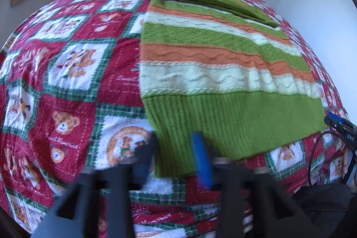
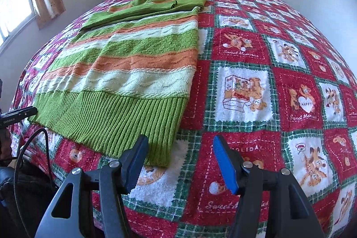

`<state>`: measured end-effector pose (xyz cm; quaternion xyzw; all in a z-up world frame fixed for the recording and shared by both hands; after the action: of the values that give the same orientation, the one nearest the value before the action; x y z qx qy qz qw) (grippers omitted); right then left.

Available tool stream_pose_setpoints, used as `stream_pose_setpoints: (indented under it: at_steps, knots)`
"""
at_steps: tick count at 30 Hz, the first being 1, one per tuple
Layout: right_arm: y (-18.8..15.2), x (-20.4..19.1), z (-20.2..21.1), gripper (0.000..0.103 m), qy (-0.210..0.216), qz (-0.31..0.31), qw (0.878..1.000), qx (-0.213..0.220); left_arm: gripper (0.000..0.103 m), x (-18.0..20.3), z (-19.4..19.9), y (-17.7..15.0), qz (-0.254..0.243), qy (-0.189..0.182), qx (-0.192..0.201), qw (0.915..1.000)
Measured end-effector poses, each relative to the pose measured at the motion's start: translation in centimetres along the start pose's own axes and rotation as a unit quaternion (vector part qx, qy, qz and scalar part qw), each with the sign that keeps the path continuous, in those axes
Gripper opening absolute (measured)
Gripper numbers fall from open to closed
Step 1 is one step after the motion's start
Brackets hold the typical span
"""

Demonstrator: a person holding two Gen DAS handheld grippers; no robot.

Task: Fold small clothes
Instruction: 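Grasp the green ribbed hem of the sweater with both grippers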

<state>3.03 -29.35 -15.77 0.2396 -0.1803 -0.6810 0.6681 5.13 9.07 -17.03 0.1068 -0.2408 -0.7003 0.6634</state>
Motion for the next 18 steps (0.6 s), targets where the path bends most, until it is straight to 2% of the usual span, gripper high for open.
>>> stream_pose_setpoints:
  at_steps: [4,8,13,14,16,17,18]
  knots:
    - [-0.3,-0.2,0.1,0.061,0.010,-0.001,1.000,0.001,0.010,0.1,0.5,0.3,-0.010,-0.005,0.013,0.9998]
    - [-0.6,-0.2,0.1,0.061,0.017,-0.005,1.000,0.004,0.010,-0.2,1.3,0.5,-0.008,-0.017,0.026,0.9995]
    - [-0.5,-0.9,0.0,0.061,0.035,0.001,0.999,0.017,0.010,-0.1,0.4,0.6,-0.007,-0.019,0.019,0.9996]
    - [-0.6,-1.1,-0.4,0.057,0.036,0.001,0.999,0.013,0.010,-0.1,0.1,0.5,-0.005,-0.020,0.016,0.9997]
    - [-0.8,-1.4,-1.2,0.030,0.048,0.000,0.999,0.001,0.010,0.0,-0.1,0.4,-0.006,-0.020,0.013,0.9997]
    - [-0.9,-1.6,-1.4,0.023,0.062,0.003,0.998,0.001,0.010,0.0,0.0,0.4,-0.006,-0.022,0.015,0.9996]
    - [-0.9,-1.7,-1.3,0.012,0.074,0.004,0.997,0.004,0.010,-0.1,0.1,0.5,-0.006,-0.026,0.017,0.9995]
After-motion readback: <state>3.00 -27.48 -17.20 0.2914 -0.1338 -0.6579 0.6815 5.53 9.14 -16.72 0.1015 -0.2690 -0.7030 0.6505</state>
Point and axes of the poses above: each gripper's, at about its wrist camera, not at the fingertips, and z roughly against the way its jaws point, x to its right, y to its top, the point moved 3 cm from there along -z, roughly the way its jaws point, and after that the axes turned 2 degrees about -x, right-handed, at the moved point
